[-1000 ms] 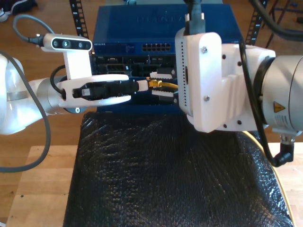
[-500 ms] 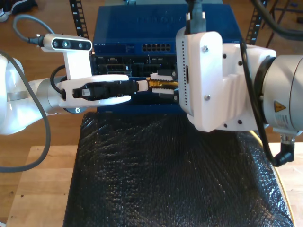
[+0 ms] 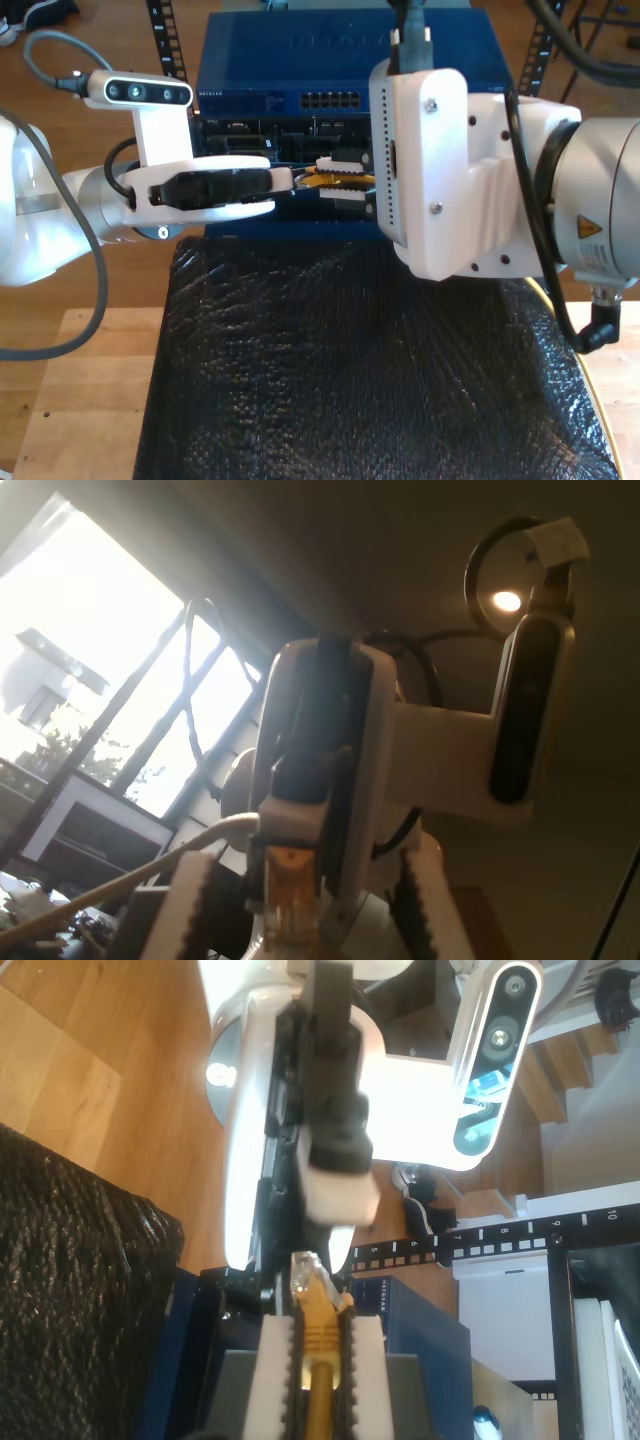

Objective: Grab the cable and plug it in

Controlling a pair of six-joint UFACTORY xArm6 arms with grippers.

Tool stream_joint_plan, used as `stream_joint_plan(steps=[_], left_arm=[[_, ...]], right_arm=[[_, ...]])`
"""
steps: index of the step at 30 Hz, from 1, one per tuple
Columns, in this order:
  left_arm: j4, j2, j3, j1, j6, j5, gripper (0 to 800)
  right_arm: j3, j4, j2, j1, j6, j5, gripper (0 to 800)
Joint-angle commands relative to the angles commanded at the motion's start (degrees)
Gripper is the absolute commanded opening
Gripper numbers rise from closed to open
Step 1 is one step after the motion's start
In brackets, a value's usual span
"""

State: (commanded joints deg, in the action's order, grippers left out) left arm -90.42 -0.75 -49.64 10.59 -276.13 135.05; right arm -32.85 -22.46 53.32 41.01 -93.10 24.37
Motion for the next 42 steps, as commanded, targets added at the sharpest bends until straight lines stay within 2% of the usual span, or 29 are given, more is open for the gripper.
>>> stream_joint_plan(steps=[3,7,9,10,13,19,26,33,38,42], left_arm=[[-0.1,0.0,-0.1,0.1,0.1,-0.1,557],[-0.2,0.2,-0.1,0.3,-0.4,-0.3,584],[-0.3,0.4,-0.3,0.4,-0.4,-0.7,744],[-0.3,0.4,-0.3,0.4,-0.5,-1.0,767],[-0.2,0.4,-0.4,0.5,-0.6,-2.2,779],[0.2,1.5,-1.8,3.1,-0.3,-8.8,789],[1.5,1.5,-6.4,9.4,-0.2,-9.9,793],[9.8,1.6,-11.2,14.2,0.0,-13.7,795],[16.9,2.7,-13.5,15.4,0.0,-16.3,795],[24.4,4.0,-14.9,15.4,0.0,-18.6,797]], right_arm=[[0.0,0.0,-0.1,0.1,0.0,0.0,1],[-0.2,-0.2,-0.3,0.2,0.0,0.0,1],[-0.4,-0.2,-1.2,0.2,0.4,0.0,1],[-0.4,-0.2,-1.5,0.2,0.6,0.0,1],[-1.1,-0.3,-2.4,0.2,0.7,0.1,1],[-2.5,0.0,-4.3,-0.4,2.6,0.3,0],[-2.5,0.1,-5.0,-4.5,2.9,-0.1,0],[-2.2,0.2,-6.0,-11.3,4.7,0.3,0],[-2.2,0.4,-7.9,-12.0,5.3,0.3,0],[-2.3,0.5,-8.5,-16.3,5.7,0.4,0]])
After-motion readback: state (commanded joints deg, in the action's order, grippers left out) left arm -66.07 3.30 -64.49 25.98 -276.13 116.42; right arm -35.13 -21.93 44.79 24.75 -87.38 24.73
